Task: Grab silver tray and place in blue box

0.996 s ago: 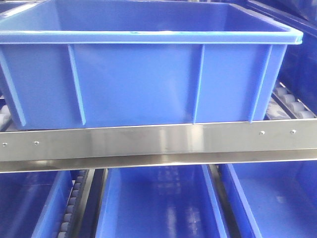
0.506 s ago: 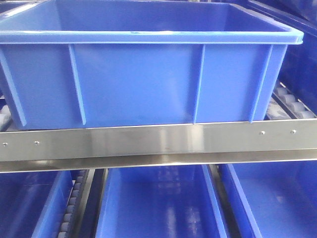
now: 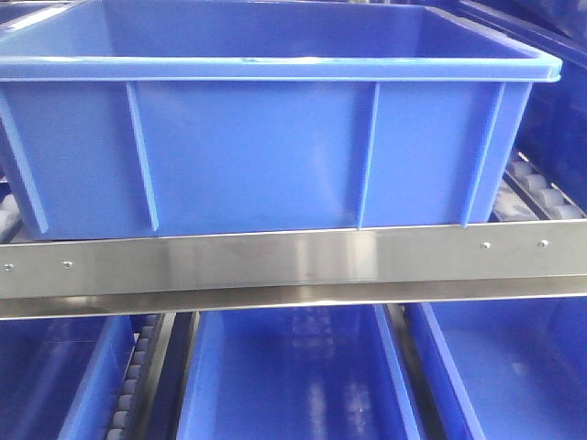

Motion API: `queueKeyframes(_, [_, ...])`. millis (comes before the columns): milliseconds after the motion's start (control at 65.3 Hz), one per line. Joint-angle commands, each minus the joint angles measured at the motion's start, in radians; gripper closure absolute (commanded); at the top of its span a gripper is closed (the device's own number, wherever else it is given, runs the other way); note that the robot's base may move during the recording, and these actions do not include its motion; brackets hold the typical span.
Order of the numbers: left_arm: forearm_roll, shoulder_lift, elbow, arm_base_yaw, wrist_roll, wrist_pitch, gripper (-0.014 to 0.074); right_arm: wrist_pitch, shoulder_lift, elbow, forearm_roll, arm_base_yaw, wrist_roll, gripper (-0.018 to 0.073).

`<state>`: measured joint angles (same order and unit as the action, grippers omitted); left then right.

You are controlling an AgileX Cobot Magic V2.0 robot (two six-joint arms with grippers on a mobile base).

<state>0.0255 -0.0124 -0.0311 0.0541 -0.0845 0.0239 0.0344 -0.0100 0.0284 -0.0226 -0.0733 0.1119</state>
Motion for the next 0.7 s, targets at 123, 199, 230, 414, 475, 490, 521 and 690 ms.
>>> queueKeyframes(123, [-0.001,-0.016,-0.017,-0.003,0.010,0.092,0.0603,0.091,-0.021,-0.019,0.001,0.005,-0.016,0.0503])
queueKeyframes(199, [-0.001,-0.016,-0.017,-0.003,0.010,0.092,0.0602,0.091,-0.021,-0.019,0.001,0.005,-0.016,0.0503])
queueKeyframes(230, [-0.001,-0.016,-0.017,-0.003,0.010,0.092,0.0602,0.091,-0.021,-0.019,0.001,0.005,-0.016,0.0503])
queueKeyframes(414, [-0.001,-0.016,-0.017,-0.003,0.010,0.092,0.0602,0.091,-0.021,-0.019,0.001,0.005,-0.016,0.0503])
queueKeyframes(475, [-0.001,-0.016,-0.017,-0.003,0.010,0.092,0.0602,0.091,-0.021,-0.019,0.001,0.005,-0.016,0.0503])
queueKeyframes(490, [-0.001,-0.016,-0.017,-0.003,0.010,0.092,0.0603,0.091,-0.021,-0.019,0.001,0.005,-0.016,0.0503])
queueKeyframes(521, [-0.001,-0.016,-0.017,-0.003,0.010,0.092,0.0603,0.091,-0.021,-0.019,0.001,0.005,-0.016,0.0503])
queueKeyframes(690, [-0.001,-0.016,-0.017,-0.003,0.010,0.092,0.0602,0.091,-0.021,-0.019,0.001,0.005,-0.016,0.0503])
